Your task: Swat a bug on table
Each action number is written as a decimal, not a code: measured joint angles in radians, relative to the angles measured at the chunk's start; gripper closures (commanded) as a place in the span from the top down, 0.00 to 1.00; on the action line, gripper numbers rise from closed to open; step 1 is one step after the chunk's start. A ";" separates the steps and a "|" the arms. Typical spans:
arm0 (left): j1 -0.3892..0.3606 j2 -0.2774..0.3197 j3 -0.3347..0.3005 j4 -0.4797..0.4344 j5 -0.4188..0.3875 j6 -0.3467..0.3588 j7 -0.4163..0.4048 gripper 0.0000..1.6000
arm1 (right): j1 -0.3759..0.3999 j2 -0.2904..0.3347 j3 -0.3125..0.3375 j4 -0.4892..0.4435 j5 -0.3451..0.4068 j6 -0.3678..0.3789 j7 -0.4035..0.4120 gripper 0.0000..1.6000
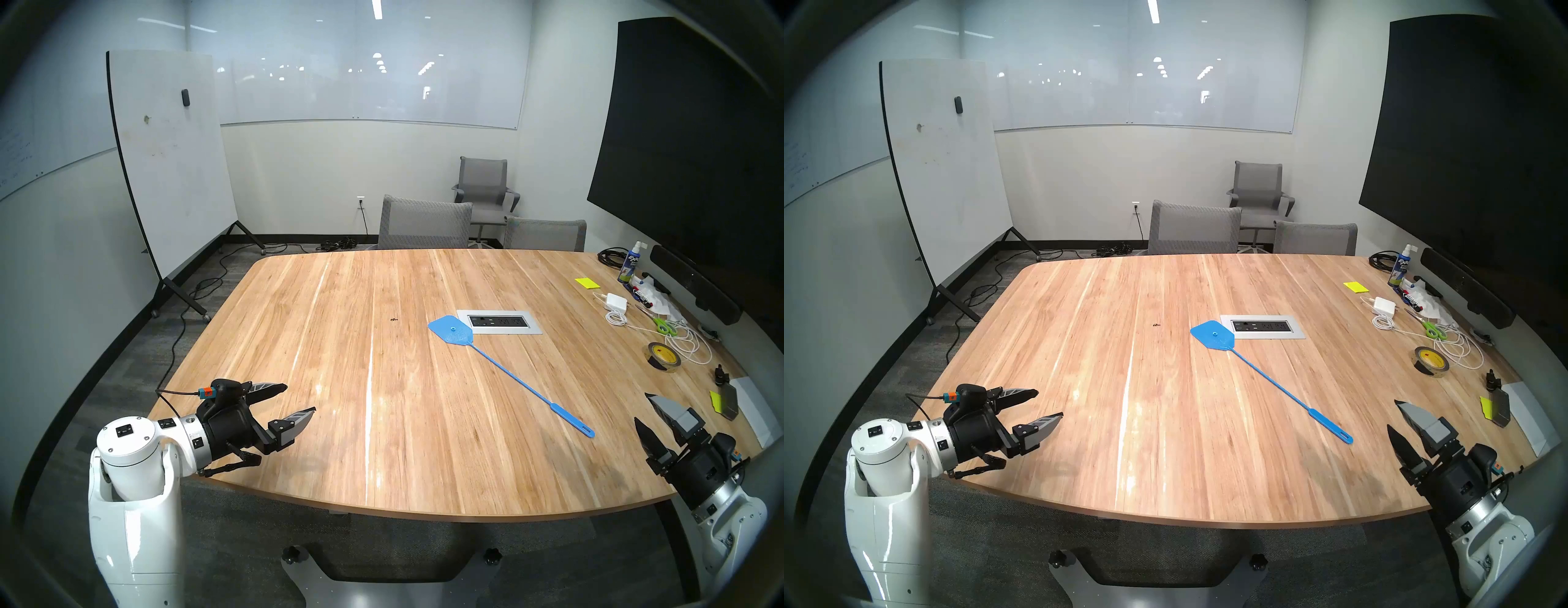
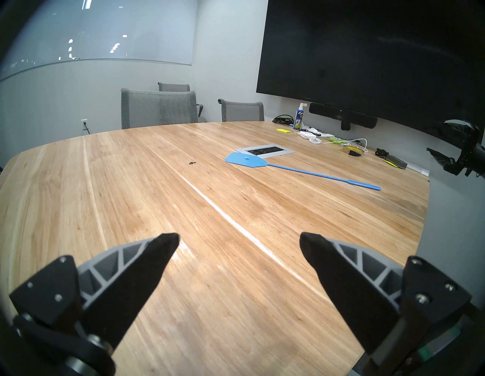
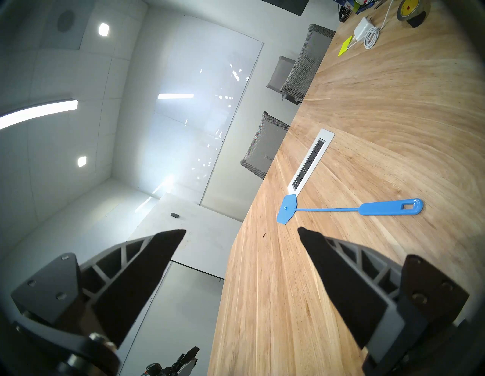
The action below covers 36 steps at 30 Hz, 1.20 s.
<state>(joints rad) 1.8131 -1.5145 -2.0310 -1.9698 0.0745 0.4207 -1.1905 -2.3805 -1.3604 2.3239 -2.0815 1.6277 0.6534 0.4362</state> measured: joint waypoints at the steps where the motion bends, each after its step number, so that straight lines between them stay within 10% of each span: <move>1: 0.000 0.000 0.000 0.000 0.000 0.000 0.000 1.00 | 0.000 0.000 0.000 0.000 0.000 0.000 0.000 1.00; 36: -0.003 -0.007 -0.004 0.001 0.008 0.000 -0.007 1.00 | 0.037 0.019 -0.063 0.002 -0.159 -0.068 0.077 1.00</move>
<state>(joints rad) 1.8100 -1.5210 -2.0349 -1.9691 0.0823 0.4204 -1.1974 -2.3439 -1.3412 2.2610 -2.0799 1.4691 0.5852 0.5136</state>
